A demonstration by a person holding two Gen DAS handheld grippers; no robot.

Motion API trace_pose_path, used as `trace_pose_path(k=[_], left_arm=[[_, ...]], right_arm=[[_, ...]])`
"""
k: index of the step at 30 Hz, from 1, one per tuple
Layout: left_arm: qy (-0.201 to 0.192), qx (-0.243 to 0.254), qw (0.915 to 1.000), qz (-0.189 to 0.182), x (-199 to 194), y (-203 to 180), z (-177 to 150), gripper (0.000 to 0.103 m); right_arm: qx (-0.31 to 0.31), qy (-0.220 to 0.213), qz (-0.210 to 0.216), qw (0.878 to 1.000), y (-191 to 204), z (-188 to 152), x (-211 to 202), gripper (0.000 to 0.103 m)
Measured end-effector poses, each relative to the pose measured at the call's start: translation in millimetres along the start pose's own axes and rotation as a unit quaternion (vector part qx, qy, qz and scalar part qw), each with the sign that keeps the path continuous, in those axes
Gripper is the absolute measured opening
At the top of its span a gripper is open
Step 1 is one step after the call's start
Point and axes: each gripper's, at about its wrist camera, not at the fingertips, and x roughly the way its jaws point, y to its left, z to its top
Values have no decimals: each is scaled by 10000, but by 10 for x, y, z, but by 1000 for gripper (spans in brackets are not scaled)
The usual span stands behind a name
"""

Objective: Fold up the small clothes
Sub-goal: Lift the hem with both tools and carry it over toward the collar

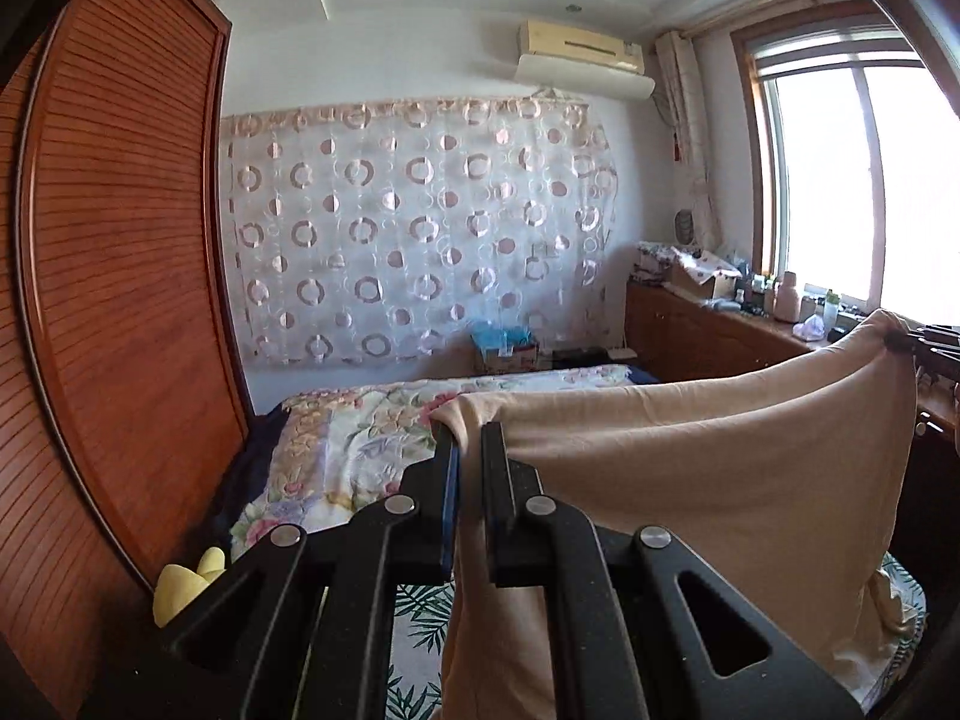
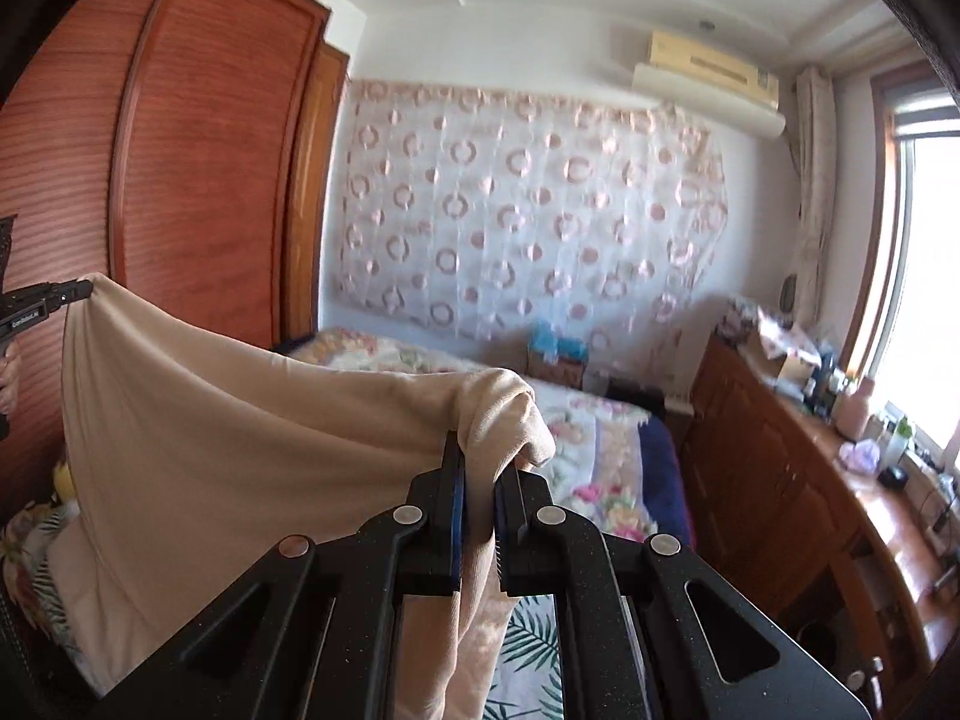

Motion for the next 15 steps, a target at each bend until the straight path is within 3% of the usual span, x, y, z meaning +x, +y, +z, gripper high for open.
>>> trace_pose_path(k=[4, 8, 15], left_arm=[[373, 105, 9992, 76, 571, -83, -195, 8], [674, 128, 9975, 158, 894, -142, -356, 8], [1119, 74, 9936, 114, 1155, -155, -492, 8]], right_arm=[[52, 427, -80, 9990, 19, -58, 634, 7], [91, 733, -234, 9970, 121, -3, 1124, 8], [382, 1203, -383, 9913, 261, 443, 1274, 8]])
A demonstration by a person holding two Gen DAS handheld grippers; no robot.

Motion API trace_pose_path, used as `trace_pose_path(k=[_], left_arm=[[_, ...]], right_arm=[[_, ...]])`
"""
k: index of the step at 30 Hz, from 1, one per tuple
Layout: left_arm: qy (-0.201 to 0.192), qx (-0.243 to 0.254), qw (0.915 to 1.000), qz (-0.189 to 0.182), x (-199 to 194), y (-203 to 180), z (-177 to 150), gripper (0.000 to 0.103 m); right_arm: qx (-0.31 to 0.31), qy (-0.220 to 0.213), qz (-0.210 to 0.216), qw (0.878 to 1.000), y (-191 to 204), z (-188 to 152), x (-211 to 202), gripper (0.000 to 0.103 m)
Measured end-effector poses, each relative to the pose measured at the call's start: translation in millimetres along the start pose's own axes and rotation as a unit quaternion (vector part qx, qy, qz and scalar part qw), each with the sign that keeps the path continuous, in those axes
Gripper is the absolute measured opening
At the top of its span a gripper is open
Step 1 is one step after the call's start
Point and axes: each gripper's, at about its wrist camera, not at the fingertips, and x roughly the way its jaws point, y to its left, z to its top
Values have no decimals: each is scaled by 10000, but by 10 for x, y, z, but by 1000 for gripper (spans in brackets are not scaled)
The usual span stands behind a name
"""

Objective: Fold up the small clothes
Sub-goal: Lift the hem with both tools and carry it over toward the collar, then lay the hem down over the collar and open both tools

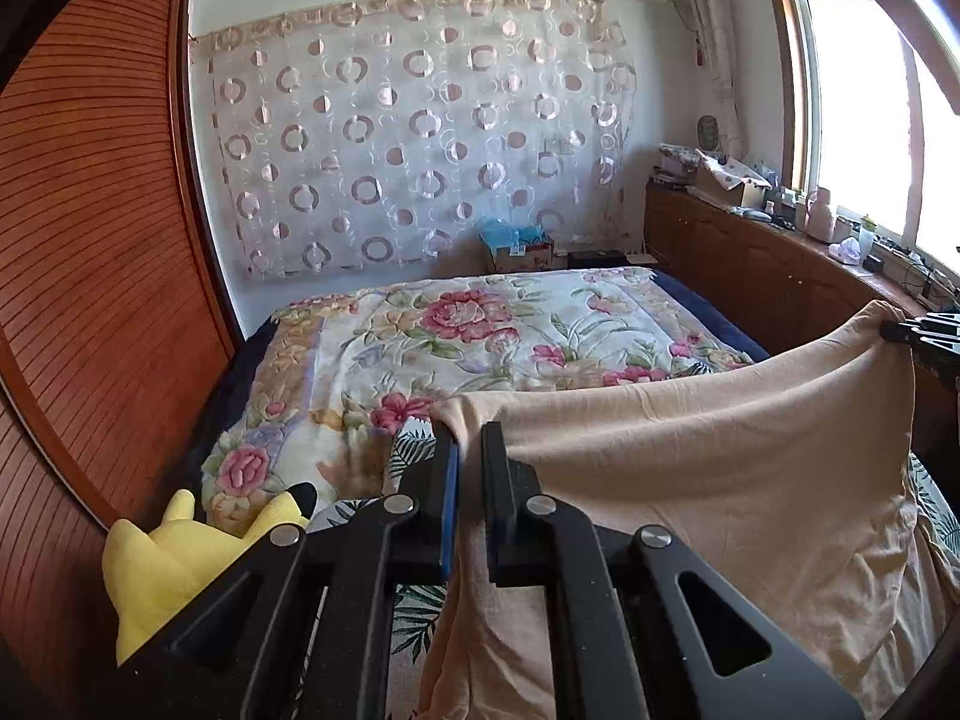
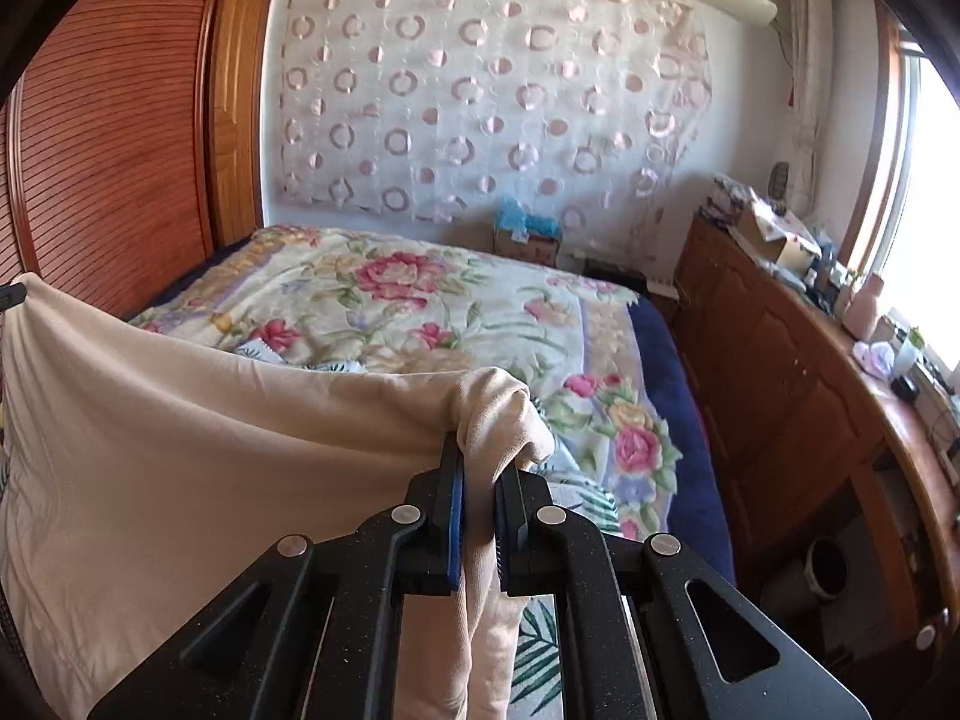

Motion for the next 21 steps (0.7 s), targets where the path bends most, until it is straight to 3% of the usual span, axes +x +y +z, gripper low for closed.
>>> trace_pose_path(k=[3, 4, 5, 9, 10, 14, 16, 21], left_arm=[[207, -32, 9998, -46, 63, -10, -9, 12], [308, -101, 9994, -111, 80, -1, -6, 20], [399, -150, 9989, -209, 106, 2, 0, 36], [288, -97, 9986, -443, -59, -51, -45, 64], [287, -71, 9982, -516, -112, -70, -68, 78], [375, -1, 9966, -733, -296, -128, -241, 81], [441, 126, 9969, -636, -388, -190, -400, 81], [885, 158, 9929, -777, -414, -226, -807, 81]], right_arm=[[173, 103, 72, 9998, 25, 10, -31, 8], [244, 168, 99, 9995, 4, 31, -17, 11], [294, 227, 86, 9993, -26, 20, 54, 14], [395, 74, -43, 9992, -75, -46, -54, 44], [435, 94, -26, 9990, -82, -102, -101, 45], [521, 112, 282, 9982, -47, -428, -387, 45], [514, 168, 382, 9978, 1, -605, -533, 46], [594, 503, 720, 9944, 37, -1033, -713, 46]])
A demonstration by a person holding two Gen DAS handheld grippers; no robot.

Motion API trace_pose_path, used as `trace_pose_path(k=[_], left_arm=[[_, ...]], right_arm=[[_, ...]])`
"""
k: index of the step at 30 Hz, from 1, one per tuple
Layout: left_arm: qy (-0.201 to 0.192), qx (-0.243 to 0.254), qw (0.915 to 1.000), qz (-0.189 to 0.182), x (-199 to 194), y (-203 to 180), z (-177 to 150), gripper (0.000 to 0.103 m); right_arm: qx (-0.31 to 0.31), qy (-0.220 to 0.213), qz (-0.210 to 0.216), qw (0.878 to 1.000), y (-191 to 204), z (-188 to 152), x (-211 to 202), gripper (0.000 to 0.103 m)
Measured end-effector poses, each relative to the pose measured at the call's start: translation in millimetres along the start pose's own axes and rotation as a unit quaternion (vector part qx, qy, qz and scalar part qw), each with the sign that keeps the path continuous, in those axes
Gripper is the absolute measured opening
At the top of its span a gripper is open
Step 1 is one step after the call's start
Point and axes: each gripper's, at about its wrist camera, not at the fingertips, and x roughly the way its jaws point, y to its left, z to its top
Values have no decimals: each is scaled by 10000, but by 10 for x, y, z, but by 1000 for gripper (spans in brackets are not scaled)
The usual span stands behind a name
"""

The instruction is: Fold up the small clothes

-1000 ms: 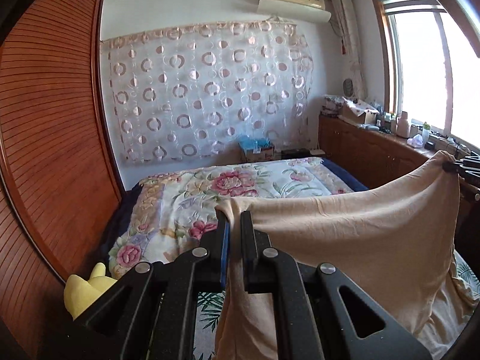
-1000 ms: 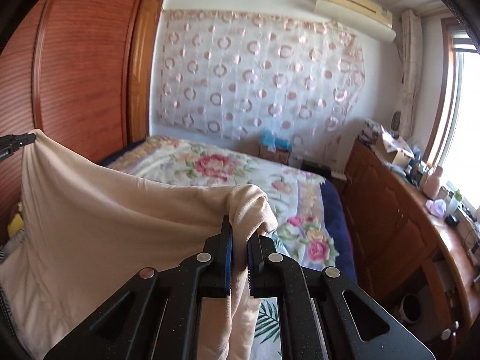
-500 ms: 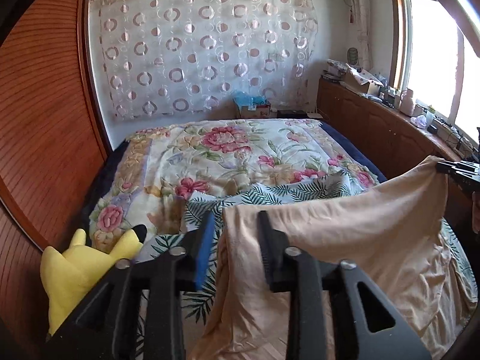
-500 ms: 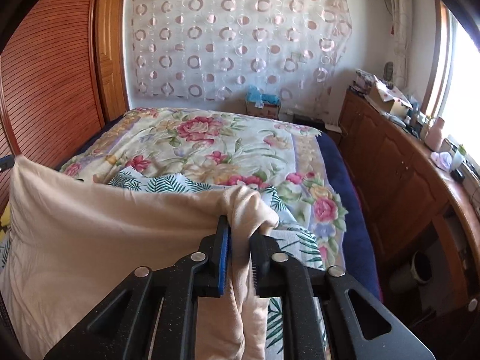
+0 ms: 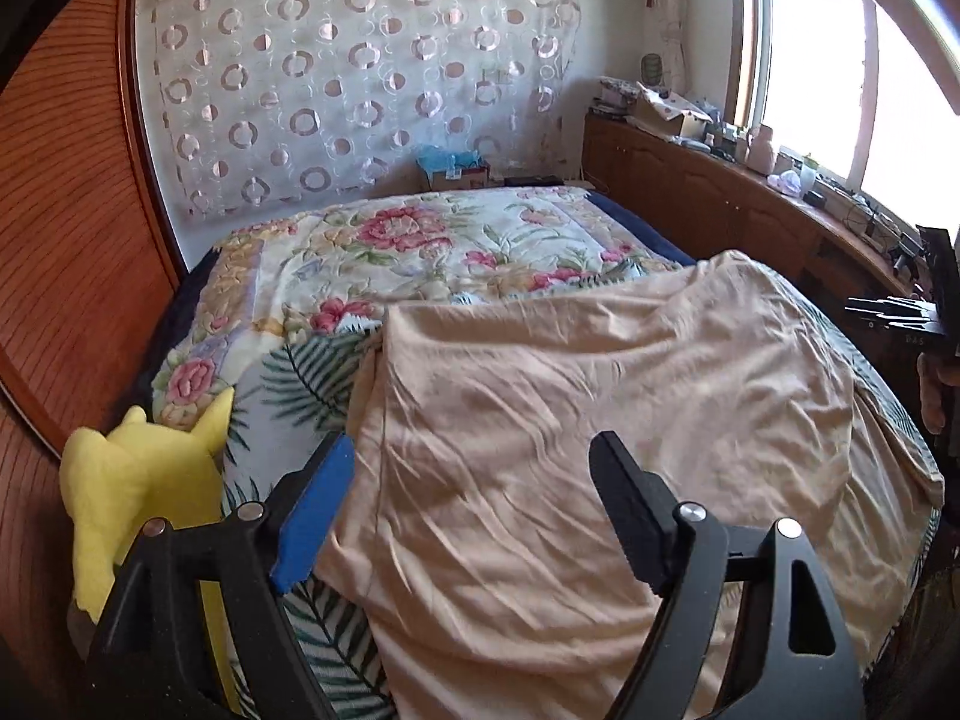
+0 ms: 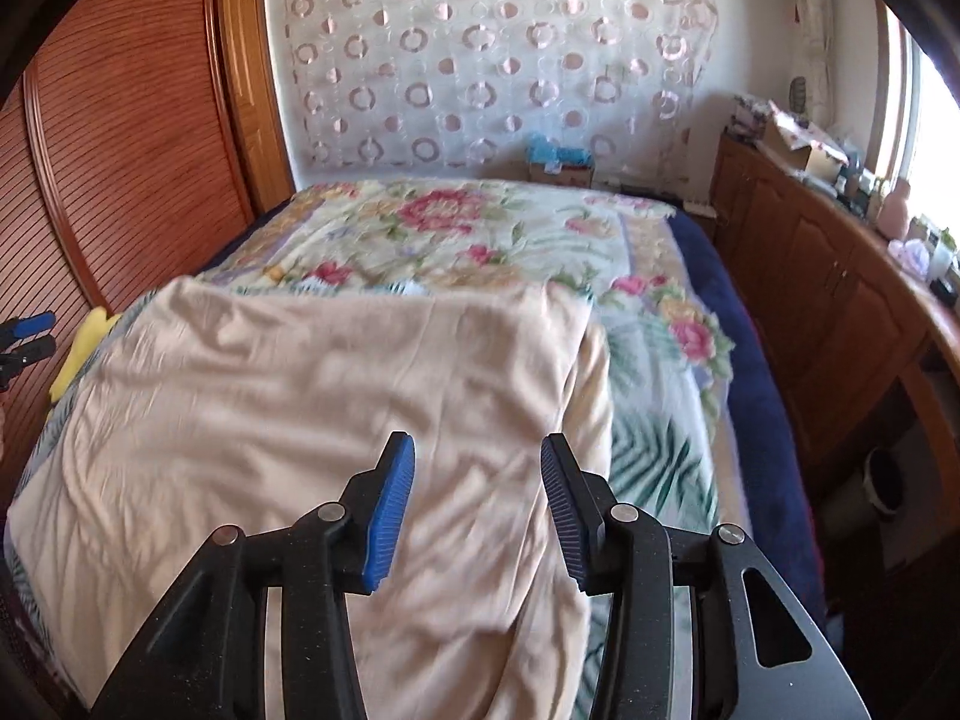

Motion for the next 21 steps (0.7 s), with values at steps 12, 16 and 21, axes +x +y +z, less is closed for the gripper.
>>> trace_pose_path(k=[12, 16, 21], left_arm=[[819, -148, 9965, 89, 325, -24, -627, 81], [779, -119, 9968, 123, 337, -38, -632, 82], [786, -106, 9968, 137, 363, -26, -633, 82]], right_arm=[[93, 362, 251, 9990, -220, -320, -344, 46], [172, 491, 313, 9982, -276, -394, -345, 46], [318, 567, 356, 9973, -383, -341, -251, 46]])
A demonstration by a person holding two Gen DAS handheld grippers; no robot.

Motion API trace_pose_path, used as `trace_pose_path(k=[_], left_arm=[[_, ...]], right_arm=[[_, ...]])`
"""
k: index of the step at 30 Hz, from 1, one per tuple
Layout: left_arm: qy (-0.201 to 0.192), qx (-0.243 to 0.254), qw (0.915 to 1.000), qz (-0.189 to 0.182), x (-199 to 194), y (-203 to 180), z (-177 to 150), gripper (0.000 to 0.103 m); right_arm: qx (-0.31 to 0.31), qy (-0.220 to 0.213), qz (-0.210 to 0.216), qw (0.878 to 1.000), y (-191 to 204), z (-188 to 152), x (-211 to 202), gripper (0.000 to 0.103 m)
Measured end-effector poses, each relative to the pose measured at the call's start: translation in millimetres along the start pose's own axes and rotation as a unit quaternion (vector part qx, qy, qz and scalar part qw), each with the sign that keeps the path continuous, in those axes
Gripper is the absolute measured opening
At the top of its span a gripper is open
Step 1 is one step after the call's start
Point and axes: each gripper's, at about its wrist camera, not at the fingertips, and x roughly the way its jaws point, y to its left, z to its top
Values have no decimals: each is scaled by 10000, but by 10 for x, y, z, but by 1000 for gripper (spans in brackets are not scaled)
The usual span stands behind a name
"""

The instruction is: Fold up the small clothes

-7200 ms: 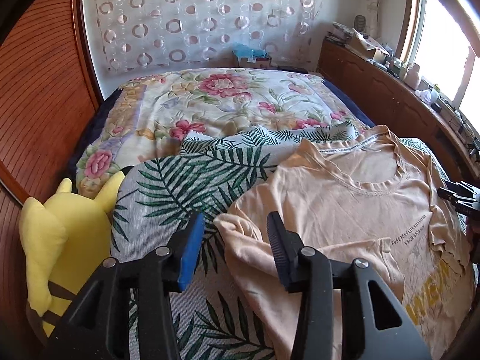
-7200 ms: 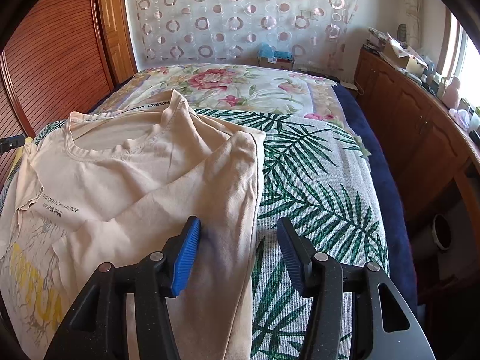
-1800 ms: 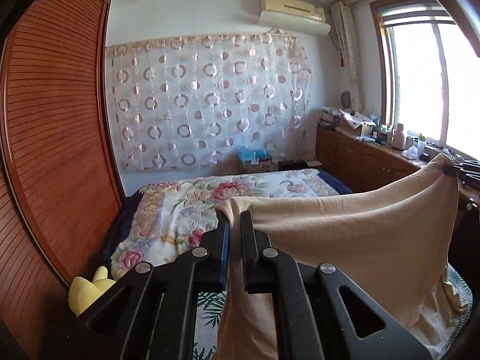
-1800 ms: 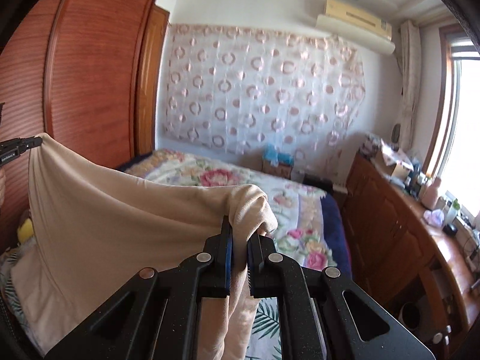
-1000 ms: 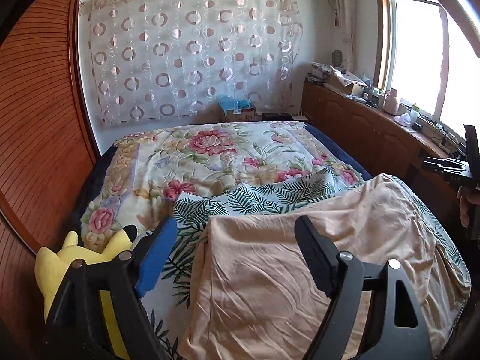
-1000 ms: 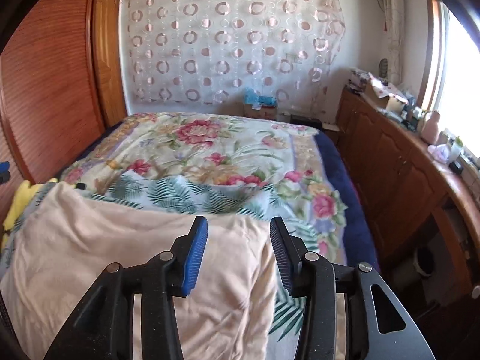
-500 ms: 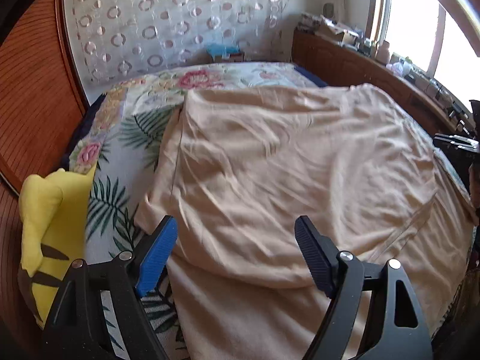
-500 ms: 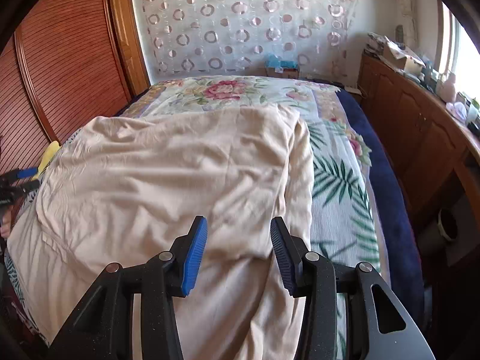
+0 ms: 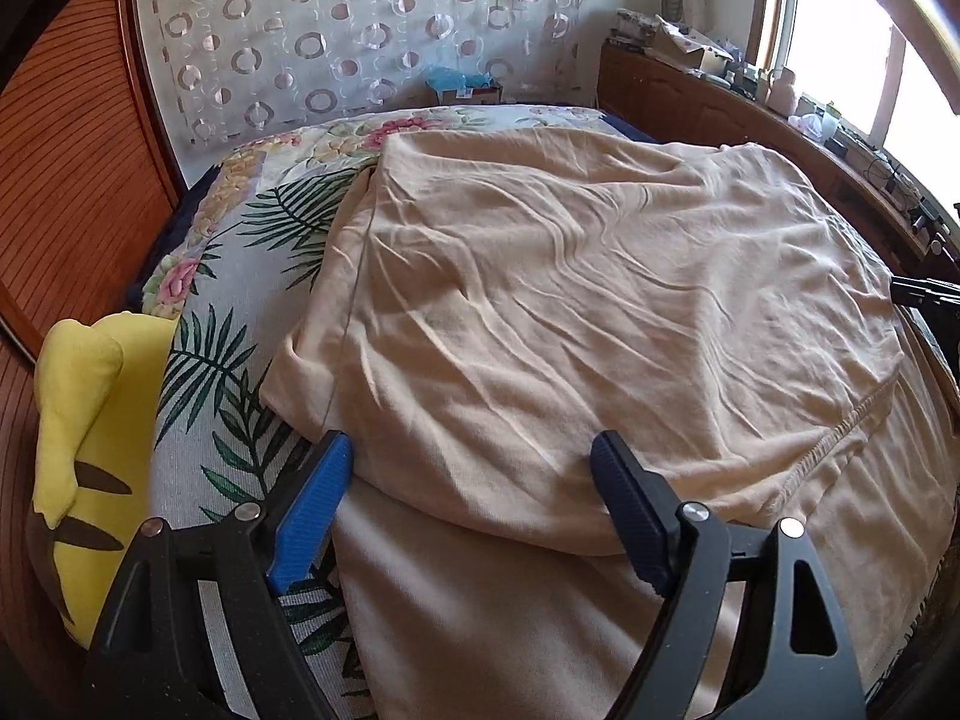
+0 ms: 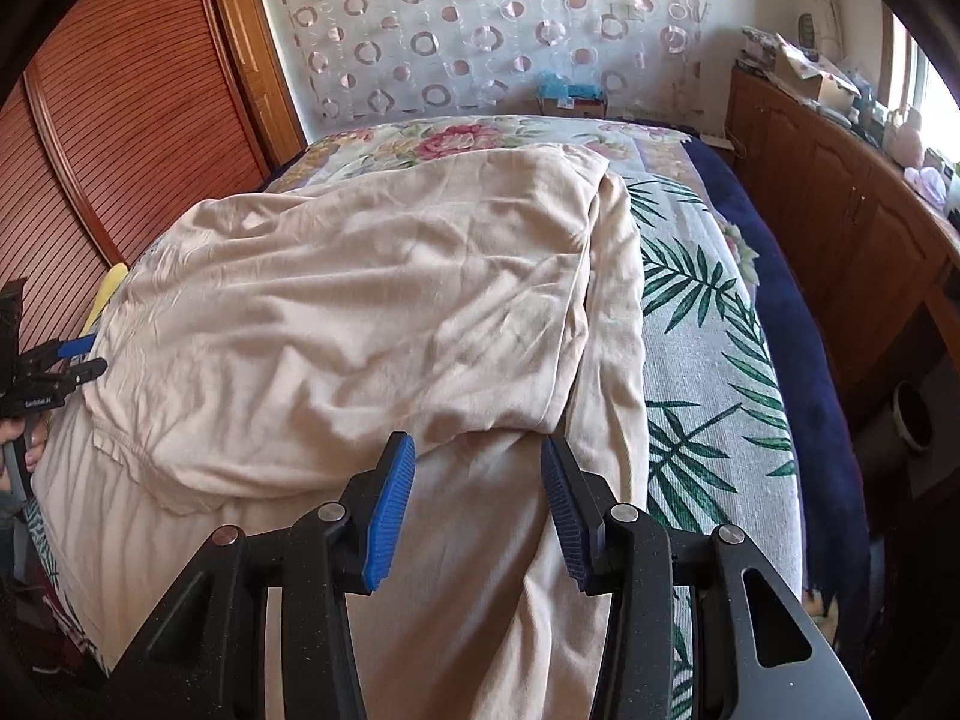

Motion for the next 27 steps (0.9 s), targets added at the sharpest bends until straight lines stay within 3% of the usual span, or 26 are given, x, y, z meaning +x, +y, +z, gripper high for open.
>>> trace_pose_path(k=[8, 18, 22, 24, 27], left_arm=[[3, 2, 10000, 0, 3, -4, 3, 84], [-9, -16, 10000, 1, -6, -1, 5, 84], [-349, -206, 9991, 133, -213, 116, 63, 84], [-525, -378, 9979, 90, -346, 221, 115, 80], [-548, -464, 9972, 218, -432, 340, 184, 63]], right_arm=[[222, 62, 91, 9997, -140, 253, 168, 46], [70, -141, -119, 9998, -104, 171, 348, 46], [-147, -220, -305, 9992, 32, 138, 401, 46], [-135, -227, -303, 9992, 53, 143, 419, 46], [-156, -238, -336, 9990, 119, 159, 447, 46]])
